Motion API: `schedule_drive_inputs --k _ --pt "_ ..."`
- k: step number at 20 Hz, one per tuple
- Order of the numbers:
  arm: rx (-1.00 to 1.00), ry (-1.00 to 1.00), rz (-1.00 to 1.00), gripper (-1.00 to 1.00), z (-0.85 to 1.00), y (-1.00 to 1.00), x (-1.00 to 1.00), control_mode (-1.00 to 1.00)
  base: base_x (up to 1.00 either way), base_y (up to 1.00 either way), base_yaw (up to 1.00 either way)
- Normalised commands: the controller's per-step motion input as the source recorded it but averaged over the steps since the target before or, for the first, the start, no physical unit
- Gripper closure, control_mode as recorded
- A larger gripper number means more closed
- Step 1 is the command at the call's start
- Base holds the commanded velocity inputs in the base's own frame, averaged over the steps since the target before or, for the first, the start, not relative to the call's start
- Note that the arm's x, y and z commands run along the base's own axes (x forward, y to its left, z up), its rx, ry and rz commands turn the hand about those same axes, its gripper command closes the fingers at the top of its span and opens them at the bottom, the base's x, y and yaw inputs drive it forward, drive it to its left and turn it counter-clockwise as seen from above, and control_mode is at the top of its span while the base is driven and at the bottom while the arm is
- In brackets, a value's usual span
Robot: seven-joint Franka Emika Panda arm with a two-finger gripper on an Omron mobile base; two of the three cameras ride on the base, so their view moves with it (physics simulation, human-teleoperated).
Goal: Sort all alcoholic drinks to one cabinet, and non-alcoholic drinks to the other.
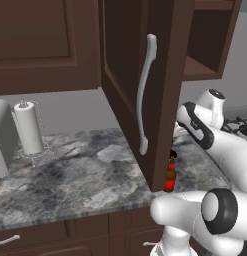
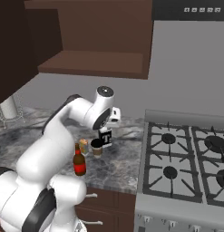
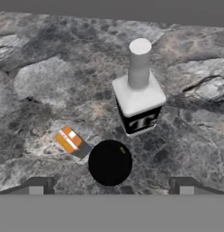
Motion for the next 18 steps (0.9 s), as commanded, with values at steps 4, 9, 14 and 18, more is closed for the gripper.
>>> schedule_drive_inputs --k 4,9,14,18 --pt "0.02 0.0 0.05 -1.0 -0.2 0.0 0.21 -1.0 0.0 0.0 0.0" --pt "0.0 0.0 0.04 -1.0 -0.25 0.0 0.25 -1.0 0.0 0.0 0.0" --pt "0.0 0.0 0.04 -1.0 -0.22 0.0 0.17 -1.0 0.0 0.0 0.0" --pt "0.0 0.02 0.04 -1.0 -0.23 0.01 0.17 -1.0 0.0 0.0 0.0"
